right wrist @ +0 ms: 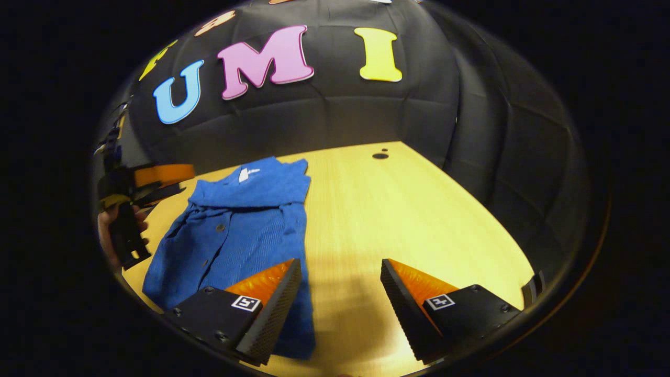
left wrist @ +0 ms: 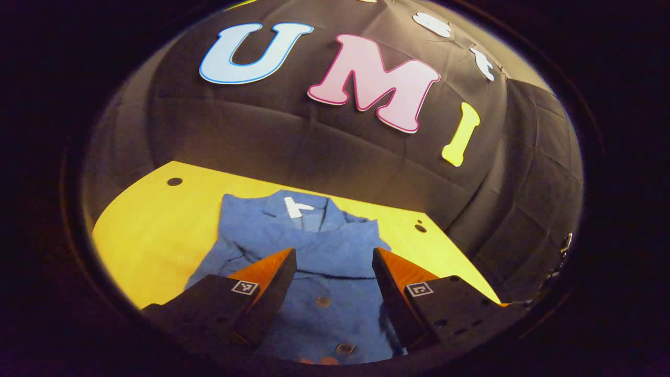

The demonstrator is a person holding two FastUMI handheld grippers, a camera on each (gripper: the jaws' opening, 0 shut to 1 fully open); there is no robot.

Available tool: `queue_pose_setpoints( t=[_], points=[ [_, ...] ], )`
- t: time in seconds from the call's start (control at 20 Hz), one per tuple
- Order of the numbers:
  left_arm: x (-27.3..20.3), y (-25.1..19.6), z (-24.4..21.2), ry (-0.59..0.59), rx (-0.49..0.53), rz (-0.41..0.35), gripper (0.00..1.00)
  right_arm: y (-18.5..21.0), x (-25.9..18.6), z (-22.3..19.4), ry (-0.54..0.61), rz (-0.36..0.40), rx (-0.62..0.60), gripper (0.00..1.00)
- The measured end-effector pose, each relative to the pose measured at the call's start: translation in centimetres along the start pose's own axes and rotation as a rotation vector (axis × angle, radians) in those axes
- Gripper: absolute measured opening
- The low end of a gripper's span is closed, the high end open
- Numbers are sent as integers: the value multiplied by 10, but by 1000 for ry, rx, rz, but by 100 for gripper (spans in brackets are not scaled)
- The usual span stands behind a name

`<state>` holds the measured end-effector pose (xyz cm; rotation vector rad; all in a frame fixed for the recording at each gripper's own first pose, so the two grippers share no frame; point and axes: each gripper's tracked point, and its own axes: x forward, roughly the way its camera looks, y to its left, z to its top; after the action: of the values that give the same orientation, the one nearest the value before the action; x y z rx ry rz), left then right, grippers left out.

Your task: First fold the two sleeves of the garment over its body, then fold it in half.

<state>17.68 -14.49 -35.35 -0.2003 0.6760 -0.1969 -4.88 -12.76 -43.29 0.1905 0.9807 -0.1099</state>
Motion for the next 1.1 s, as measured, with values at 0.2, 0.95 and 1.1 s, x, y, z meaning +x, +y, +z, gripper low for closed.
queue_pose_setpoints(
  t=[0.2, 0.95, 1.1],
  points=[
    [-103, 83, -72, 159, 2, 176, 84, 26, -12, -45, 111, 35, -20, 98],
    [-174, 114, -191, 428, -41, 298, 88, 28, -30, -93, 204, -42, -84, 90],
    [-166, 117, -192, 443, -8, 356, 42, 36, -28, -94, 220, -34, -69, 93]
  ],
)
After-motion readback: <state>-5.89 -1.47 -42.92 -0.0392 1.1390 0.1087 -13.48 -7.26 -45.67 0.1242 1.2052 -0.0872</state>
